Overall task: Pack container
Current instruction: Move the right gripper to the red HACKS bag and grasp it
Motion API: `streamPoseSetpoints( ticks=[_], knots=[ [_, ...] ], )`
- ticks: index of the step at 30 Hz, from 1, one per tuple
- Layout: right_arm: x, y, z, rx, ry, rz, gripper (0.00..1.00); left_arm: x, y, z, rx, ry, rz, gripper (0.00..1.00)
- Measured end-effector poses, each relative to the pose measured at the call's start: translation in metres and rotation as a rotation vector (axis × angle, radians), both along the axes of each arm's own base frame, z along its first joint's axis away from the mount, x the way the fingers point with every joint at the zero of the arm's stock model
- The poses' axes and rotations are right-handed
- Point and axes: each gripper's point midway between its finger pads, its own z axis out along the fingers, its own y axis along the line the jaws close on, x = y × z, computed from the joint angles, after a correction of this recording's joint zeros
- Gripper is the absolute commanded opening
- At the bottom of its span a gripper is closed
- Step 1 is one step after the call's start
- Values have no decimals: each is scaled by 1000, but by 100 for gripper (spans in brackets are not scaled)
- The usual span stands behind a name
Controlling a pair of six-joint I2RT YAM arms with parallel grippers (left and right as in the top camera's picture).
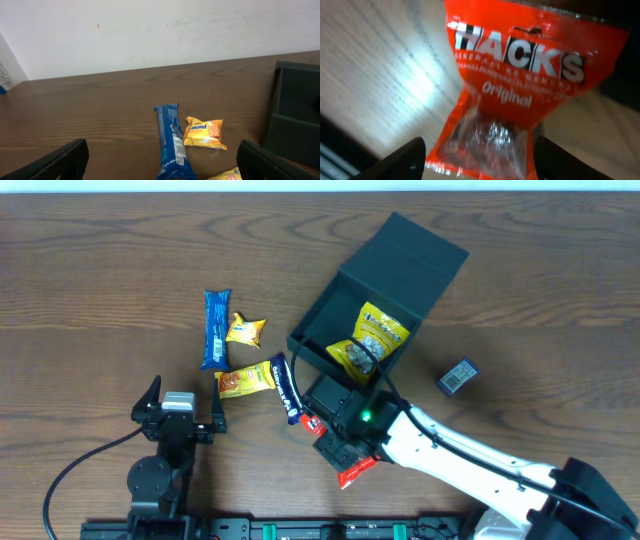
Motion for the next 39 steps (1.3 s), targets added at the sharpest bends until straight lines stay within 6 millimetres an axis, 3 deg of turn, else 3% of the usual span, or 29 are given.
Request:
streamPoseSetpoints(
  ticks=[3, 8, 10, 15, 16, 18, 19, 20, 24, 29, 39],
  knots=[
    [-2, -5, -8, -10, -2, 2, 60, 0, 0, 0, 0, 0, 0, 95],
    [0, -2, -11, 3, -12, -1, 64, 0, 0, 0, 0, 0, 0, 95],
    [3, 1, -11, 19, -25, -1, 59, 0, 0, 0, 0, 0, 0, 95],
    [3, 2, -15, 29, -32, -3, 55, 0, 0, 0, 0, 0, 0, 95],
    [3, 2, -15, 29, -32, -2, 51, 0, 0, 0, 0, 0, 0, 95],
    [4, 2, -16, 27, -33, -8, 29, 0, 0, 0, 0, 0, 0, 95],
    [4, 2, -16, 27, -34, -3, 24, 0, 0, 0, 0, 0, 0, 95],
    [4, 2, -16, 28, -34, -4, 21, 0, 0, 0, 0, 0, 0, 95],
    [4, 2, -15, 30, -33, -11, 25, 0, 0, 0, 0, 0, 0, 95],
    [4, 3, -15, 34, -34, -18, 6, 0, 0, 0, 0, 0, 0, 95],
    [4, 6, -14, 50, -24, -36, 1, 0, 0, 0, 0, 0, 0, 95]
  ],
)
